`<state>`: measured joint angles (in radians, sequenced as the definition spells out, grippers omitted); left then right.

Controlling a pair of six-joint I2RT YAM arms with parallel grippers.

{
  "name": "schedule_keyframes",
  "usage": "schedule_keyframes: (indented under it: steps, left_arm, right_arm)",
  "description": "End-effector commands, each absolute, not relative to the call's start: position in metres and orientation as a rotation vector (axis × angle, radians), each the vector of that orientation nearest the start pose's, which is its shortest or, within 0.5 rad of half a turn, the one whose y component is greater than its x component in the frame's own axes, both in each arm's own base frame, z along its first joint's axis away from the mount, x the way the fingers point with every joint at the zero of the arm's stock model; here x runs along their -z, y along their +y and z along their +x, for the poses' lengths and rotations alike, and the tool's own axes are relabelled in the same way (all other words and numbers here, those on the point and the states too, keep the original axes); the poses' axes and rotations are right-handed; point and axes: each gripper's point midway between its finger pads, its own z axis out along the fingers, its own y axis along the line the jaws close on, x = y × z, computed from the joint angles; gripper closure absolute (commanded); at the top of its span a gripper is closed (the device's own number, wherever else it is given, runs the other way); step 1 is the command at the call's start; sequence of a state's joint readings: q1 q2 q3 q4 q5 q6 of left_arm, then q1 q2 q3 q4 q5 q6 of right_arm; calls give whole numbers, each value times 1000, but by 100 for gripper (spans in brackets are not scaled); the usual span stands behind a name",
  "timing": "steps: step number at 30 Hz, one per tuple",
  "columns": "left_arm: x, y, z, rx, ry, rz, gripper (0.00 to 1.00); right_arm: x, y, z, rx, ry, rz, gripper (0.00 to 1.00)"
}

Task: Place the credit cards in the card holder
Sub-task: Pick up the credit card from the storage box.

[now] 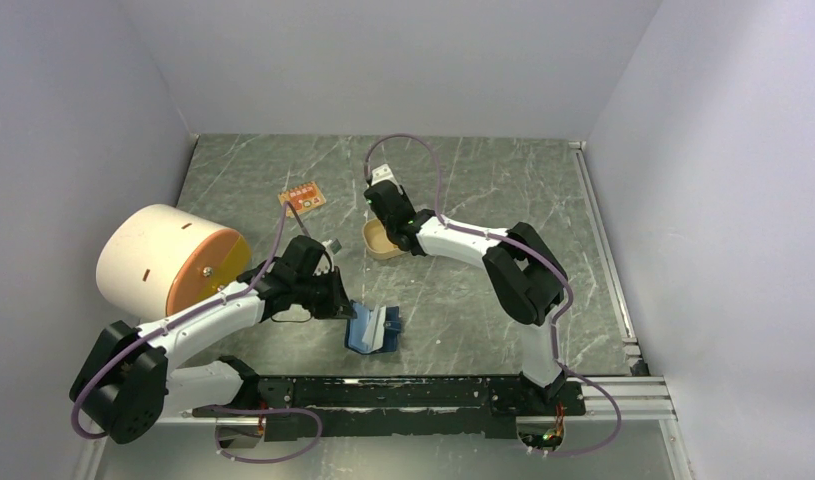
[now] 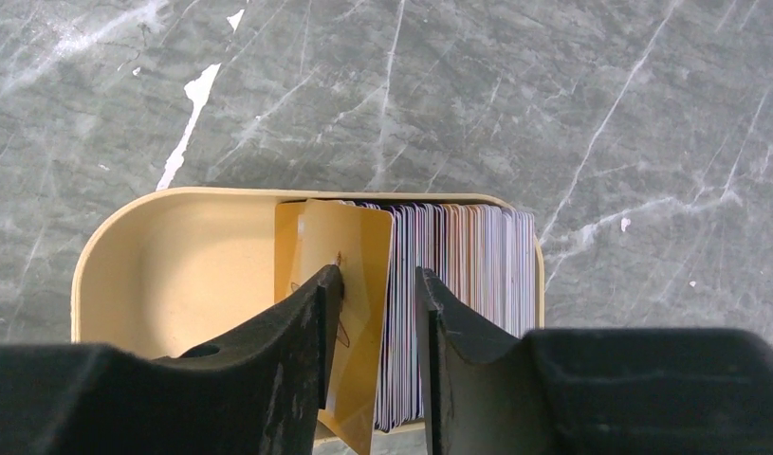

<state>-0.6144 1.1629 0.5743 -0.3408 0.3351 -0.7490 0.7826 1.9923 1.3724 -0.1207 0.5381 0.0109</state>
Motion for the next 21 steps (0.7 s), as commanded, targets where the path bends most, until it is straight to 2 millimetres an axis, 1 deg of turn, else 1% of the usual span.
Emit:
schedule_keyframes:
  steps: [1,4,5,6,11,17,21]
  left_arm:
    - [-70,-227,171,945,2680,-29,91]
    - [-69,-227,171,944,2681,-35,91]
    - [-69,-227,171,945,2681,-36,91]
    - [-69,-228,172,946,2681,-38,91]
    - [-68,-229,174,949,2681,-37,91]
    - [-67,-229,175,942,2684,-44,91]
    - [-65,-228,181,919,2664,-83,91]
  right_arm:
    - [-83,271,420,219,2130,-538,65]
    - [-82,273,419,198,2137,-541,71]
    - [-92,275,419,177,2124,-531,74]
    - [-96,277,418,161,2121,-527,77]
    - [-102,283,412,88,2127,-525,91]
    - [-107,289,405,-6,2137,-517,100]
    - [-115,293,397,-91,2148,-495,100]
